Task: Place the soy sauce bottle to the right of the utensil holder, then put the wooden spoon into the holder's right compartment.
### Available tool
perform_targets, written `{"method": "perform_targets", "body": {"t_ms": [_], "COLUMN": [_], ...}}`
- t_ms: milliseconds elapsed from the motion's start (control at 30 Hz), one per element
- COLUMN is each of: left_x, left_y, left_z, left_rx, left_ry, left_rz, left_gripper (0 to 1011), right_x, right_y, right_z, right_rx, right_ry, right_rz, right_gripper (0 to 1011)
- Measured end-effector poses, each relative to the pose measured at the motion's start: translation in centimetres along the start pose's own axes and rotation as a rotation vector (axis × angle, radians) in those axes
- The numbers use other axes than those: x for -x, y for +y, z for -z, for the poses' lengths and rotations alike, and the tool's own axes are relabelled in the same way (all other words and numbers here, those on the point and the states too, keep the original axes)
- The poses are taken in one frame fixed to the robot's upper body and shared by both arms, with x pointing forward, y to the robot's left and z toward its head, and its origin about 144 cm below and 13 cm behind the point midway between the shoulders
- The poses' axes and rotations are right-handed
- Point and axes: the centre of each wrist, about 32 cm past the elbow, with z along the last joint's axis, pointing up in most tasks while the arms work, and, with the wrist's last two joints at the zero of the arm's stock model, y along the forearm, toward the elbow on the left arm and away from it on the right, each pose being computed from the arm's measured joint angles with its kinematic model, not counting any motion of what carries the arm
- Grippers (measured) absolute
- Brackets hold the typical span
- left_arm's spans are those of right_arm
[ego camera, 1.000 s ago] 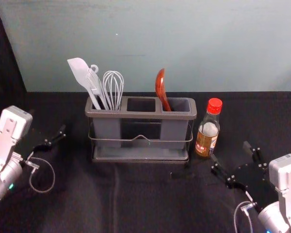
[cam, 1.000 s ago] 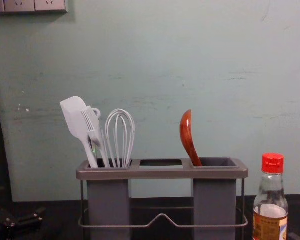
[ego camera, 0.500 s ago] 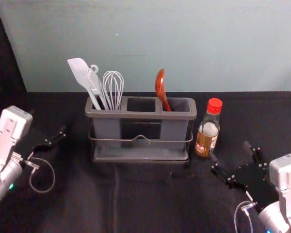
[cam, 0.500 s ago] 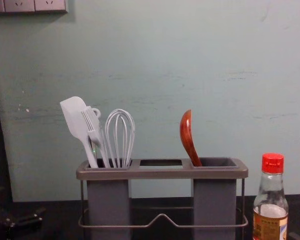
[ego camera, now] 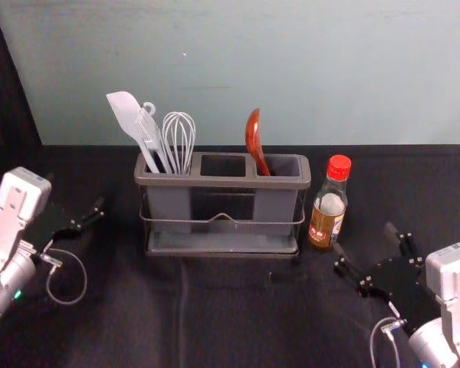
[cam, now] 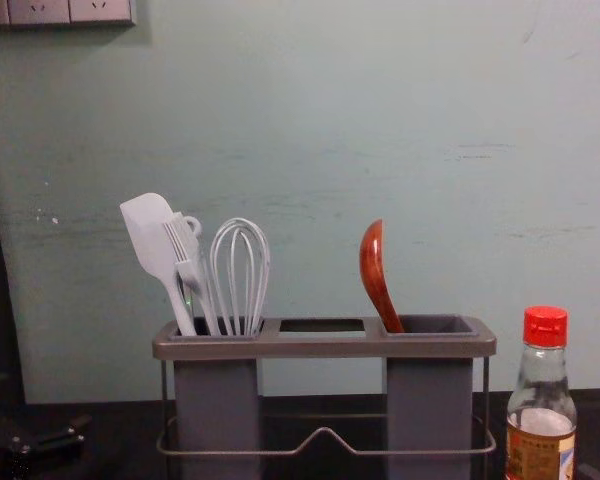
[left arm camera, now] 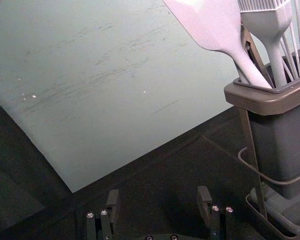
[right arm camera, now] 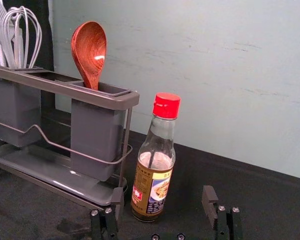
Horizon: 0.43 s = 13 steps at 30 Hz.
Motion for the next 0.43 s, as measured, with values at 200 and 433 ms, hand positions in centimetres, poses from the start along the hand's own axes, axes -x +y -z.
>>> {"method": "perform_targets", "body": {"t_ms": [200,433], "left_x": [0.0,0.0], "left_y": [0.0,0.0], "left_z": [0.0,0.0], "left_rx": [0.0,0.0], "left_ry": [0.0,0.0], "left_rz": [0.0,0.0], "left_gripper": [1012,1011], "right_x": [0.0,0.0], "right_y": [0.0,0.0], "right_z": [0.0,0.0], "right_rx": [0.0,0.0], "right_ry": [0.0,0.0], "right_rz": [0.0,0.0], "right_gripper": [1002,1002]}}
